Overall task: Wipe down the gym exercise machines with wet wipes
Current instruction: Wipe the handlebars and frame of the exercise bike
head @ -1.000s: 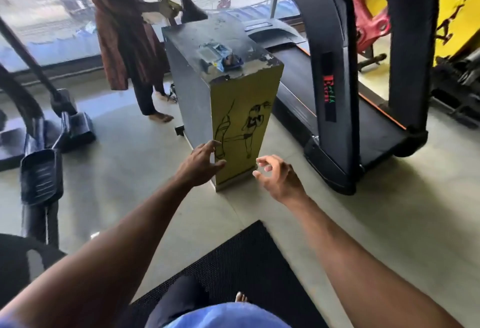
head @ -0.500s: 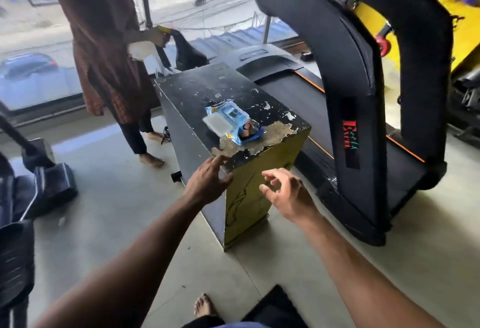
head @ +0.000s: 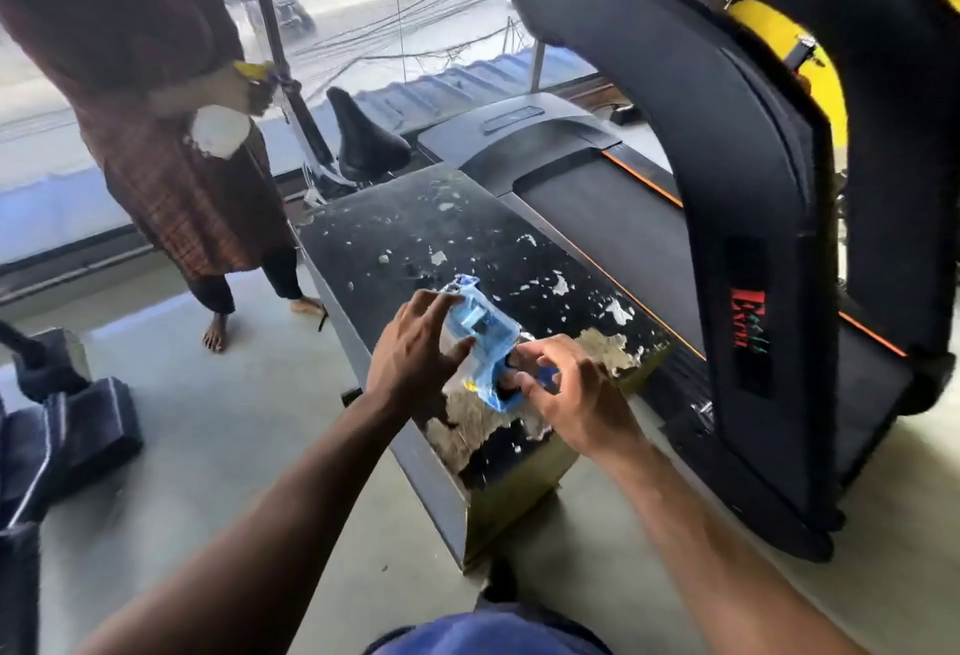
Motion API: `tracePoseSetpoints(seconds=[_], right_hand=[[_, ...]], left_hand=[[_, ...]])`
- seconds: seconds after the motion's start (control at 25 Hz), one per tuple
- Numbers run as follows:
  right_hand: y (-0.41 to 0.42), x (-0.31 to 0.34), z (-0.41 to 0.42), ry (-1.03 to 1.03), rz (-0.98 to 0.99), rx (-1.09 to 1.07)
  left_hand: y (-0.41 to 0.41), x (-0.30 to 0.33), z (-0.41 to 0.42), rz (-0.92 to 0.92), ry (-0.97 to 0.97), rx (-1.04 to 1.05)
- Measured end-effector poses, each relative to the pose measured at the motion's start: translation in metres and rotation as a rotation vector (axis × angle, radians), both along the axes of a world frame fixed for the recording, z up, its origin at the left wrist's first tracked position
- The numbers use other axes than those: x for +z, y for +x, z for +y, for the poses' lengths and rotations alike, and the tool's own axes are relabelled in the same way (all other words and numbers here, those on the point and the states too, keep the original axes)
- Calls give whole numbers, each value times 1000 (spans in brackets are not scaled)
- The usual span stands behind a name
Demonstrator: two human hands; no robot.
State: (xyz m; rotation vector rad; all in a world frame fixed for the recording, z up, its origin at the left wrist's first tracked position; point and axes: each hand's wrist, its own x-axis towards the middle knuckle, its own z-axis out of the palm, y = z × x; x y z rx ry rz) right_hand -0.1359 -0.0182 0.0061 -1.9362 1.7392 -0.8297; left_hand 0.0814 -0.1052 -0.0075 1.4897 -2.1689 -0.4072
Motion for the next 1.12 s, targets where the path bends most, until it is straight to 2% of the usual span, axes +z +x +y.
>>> tracePoseSetpoints(seconds=[0.12,0.24,0.44,0.64,0.8,0.96,1.12], right_hand=[[4,-5,-31,-6,112,96],[10,-6,-58,29,188,147],[22,-10,-78,29,344,75],[34,-11,-85,-69,504,-19],[42,-14,-93,-31,594,-42],[44,-16,-100,-5,554,-39],[41,-14,-99,27,424,-45]], left_hand=[[-3,0,-19,-48,-20,-52],[-3,-2,-37,49,23,-12],[2,-9,-60,164,87,0],[7,-16,-74,99,89,-77],[10,-19,-83,102,100,-97],[11,-17,-88,111,95,-124],[13,-13,-90,137,119,-143]])
